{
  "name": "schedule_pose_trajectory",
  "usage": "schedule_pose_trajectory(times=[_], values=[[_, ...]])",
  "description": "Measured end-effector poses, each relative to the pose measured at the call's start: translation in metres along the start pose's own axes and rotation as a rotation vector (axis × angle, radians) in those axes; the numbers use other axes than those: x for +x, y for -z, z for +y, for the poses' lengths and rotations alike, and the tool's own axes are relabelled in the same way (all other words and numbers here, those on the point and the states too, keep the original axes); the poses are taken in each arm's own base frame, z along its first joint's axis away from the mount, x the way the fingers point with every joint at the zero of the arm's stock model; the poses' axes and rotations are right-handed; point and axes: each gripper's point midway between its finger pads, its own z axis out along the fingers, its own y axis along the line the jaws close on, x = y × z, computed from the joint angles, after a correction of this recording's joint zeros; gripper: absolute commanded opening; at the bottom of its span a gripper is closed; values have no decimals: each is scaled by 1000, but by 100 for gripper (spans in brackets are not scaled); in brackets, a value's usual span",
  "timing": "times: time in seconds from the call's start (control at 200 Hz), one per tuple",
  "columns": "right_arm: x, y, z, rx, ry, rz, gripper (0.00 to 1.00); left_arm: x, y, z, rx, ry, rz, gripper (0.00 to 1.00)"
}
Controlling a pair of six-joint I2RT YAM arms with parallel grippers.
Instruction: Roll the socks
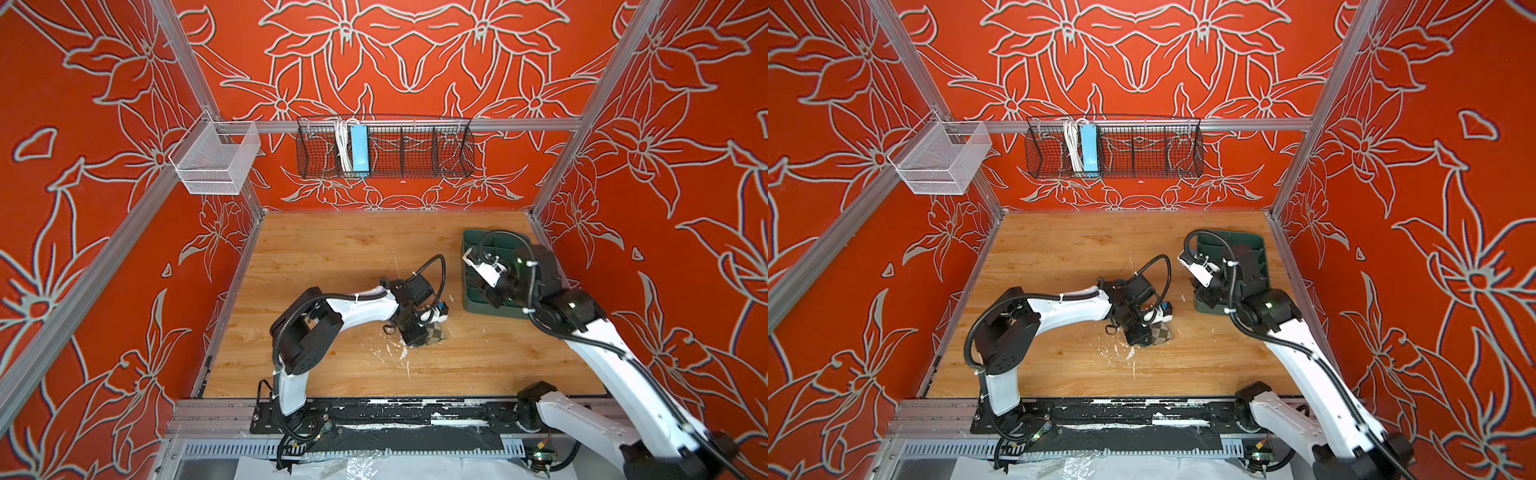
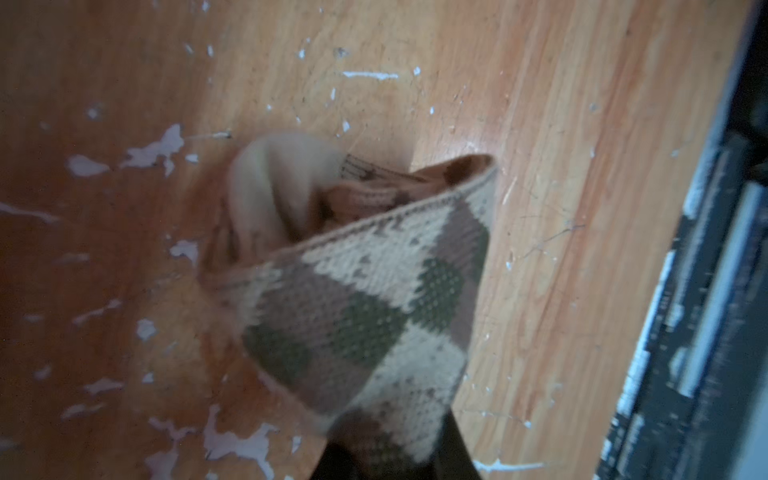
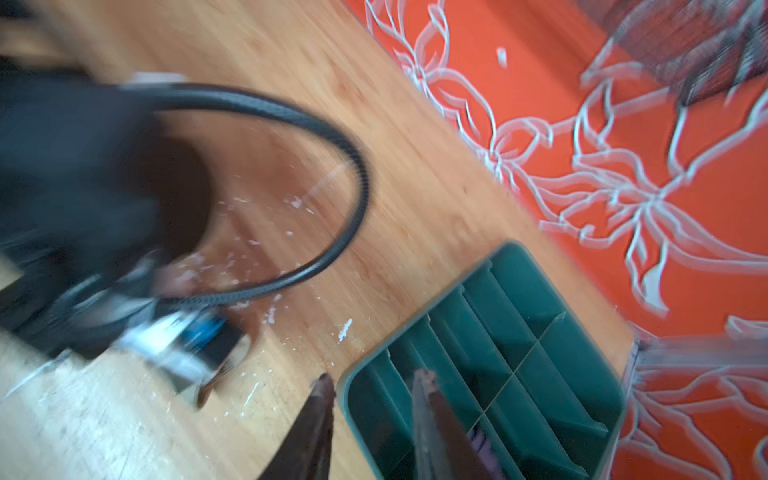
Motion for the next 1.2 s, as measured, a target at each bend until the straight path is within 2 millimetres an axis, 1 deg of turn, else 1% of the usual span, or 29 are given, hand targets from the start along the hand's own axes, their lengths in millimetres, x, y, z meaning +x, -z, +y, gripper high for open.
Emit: schedule_pose_trajectory(times=[0.035,0.055,0.12,0.155,0.195,0.235,0.3,0.37,0.44,0.495,0.545,0.676,0.806,0.896,0.966,1.046,1.201], values=[[-6,11,13,-32,62,-58,43,0,1,2,51,32,6,0],[-8,16,24,-62,99,-91,43,0,1,3,73,48,12,0],[-11,29,55,-136,218,-162,46,2,1,6,141,93,25,0],[-12,33,71,-183,281,-181,48,3,1,6,169,110,32,1],[-10,32,88,-238,343,-184,52,3,2,6,191,125,36,1],[-5,25,104,-294,403,-165,59,3,2,7,210,137,39,1],[11,5,130,-392,487,-95,64,3,2,7,233,152,42,1],[32,-19,152,-472,549,-5,65,3,2,7,249,163,41,1],[53,-47,168,-521,593,81,66,3,3,7,258,167,40,1],[68,-67,174,-533,615,138,67,4,3,6,264,172,43,1],[78,-82,177,-530,632,170,67,5,3,6,269,175,46,1],[87,-114,175,-485,656,216,67,7,2,4,285,188,56,1],[99,-126,182,-496,674,257,67,8,3,11,294,217,52,1],[112,-131,187,-517,683,299,67,9,3,15,288,227,51,1],[120,-135,187,-516,684,331,67,9,4,18,284,233,51,1],[122,-144,184,-484,677,340,66,9,4,18,281,234,52,1],[118,-144,181,-446,634,315,66,9,4,18,281,236,53,1]])
